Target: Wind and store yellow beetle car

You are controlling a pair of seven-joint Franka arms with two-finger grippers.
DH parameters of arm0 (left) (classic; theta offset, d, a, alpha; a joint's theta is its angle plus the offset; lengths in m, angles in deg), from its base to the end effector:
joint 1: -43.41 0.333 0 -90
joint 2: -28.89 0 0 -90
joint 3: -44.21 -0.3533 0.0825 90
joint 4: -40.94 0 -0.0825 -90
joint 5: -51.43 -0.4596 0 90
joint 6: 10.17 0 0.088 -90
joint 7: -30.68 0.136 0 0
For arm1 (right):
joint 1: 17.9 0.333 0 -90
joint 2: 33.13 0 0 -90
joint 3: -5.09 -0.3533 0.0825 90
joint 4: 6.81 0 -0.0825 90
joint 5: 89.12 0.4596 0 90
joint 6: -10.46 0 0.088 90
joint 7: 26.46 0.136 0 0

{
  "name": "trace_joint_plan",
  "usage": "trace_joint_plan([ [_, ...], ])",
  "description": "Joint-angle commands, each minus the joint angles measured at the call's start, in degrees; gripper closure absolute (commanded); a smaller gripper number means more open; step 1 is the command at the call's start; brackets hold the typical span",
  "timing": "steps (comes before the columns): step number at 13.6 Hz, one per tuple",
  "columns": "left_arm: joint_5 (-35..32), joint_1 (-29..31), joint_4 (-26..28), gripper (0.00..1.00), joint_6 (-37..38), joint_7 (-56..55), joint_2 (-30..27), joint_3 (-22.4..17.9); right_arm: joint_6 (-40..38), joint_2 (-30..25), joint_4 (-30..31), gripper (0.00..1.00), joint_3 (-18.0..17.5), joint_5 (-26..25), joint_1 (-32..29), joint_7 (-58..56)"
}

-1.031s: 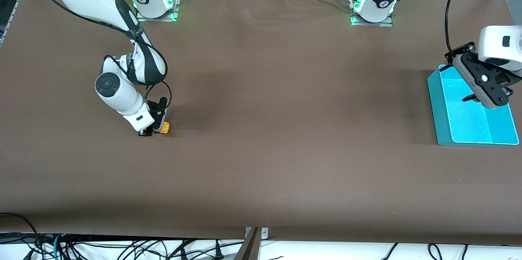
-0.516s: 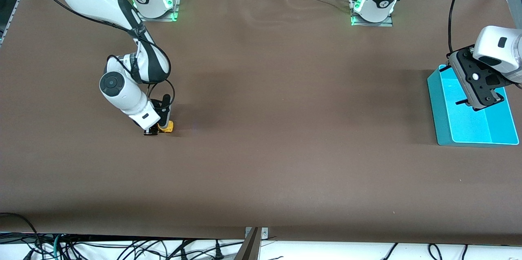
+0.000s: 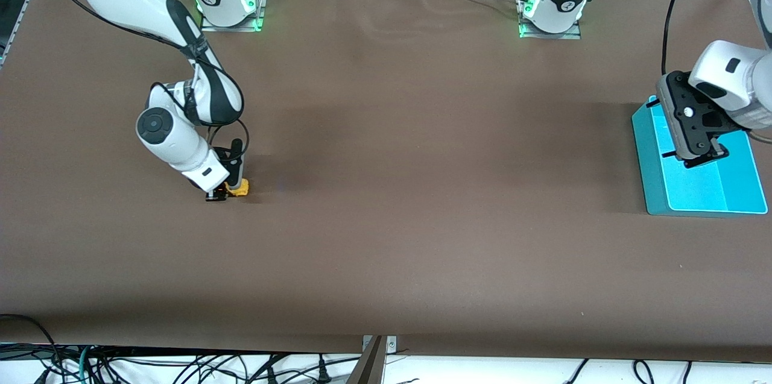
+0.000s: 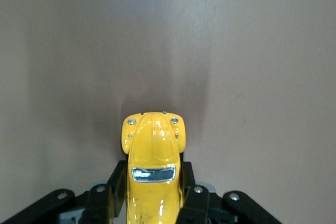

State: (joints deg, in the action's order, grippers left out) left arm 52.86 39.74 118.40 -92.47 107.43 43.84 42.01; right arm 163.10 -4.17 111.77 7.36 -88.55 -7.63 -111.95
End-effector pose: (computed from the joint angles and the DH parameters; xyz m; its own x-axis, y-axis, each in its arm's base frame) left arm 0.6958 -0.0247 0.5669 0.2003 -0.9794 -0.0256 -0.9638 -0.2017 0.1741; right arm 0.6530 0.0910 0.1313 -0.0577 0.9983 -0.0068 0.9942 0.0581 0.0902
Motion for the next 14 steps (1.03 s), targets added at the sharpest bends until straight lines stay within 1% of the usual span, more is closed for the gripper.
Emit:
trace_joint_plan([
  [1,-2.1,-0.2,-0.6,0.00,0.5,2.4,0.3,0.2,3.2,1.4,1.5,0.76,-0.9,0.3,-3.6,-4.2],
  [3,-2.1,-0.2,-0.6,0.00,0.5,3.1,0.3,0.2,3.2,1.8,1.5,0.76,-1.0,0.3,-6.4,-6.8],
  [6,-2.0,-0.2,-0.7,0.00,0.4,8.3,1.5,0.1,3.1,2.1,1.5,0.76,-1.2,0.3,-10.4,-10.6],
  [10,-2.0,-0.2,-0.7,0.00,0.4,8.4,1.4,0.1,2.8,2.1,2.1,0.76,-1.3,0.4,-14.6,-17.0],
  [14,-2.0,-0.2,-0.7,0.00,0.4,8.3,1.4,0.1,2.8,2.0,2.0,0.76,-1.3,0.5,-16.1,-19.5],
])
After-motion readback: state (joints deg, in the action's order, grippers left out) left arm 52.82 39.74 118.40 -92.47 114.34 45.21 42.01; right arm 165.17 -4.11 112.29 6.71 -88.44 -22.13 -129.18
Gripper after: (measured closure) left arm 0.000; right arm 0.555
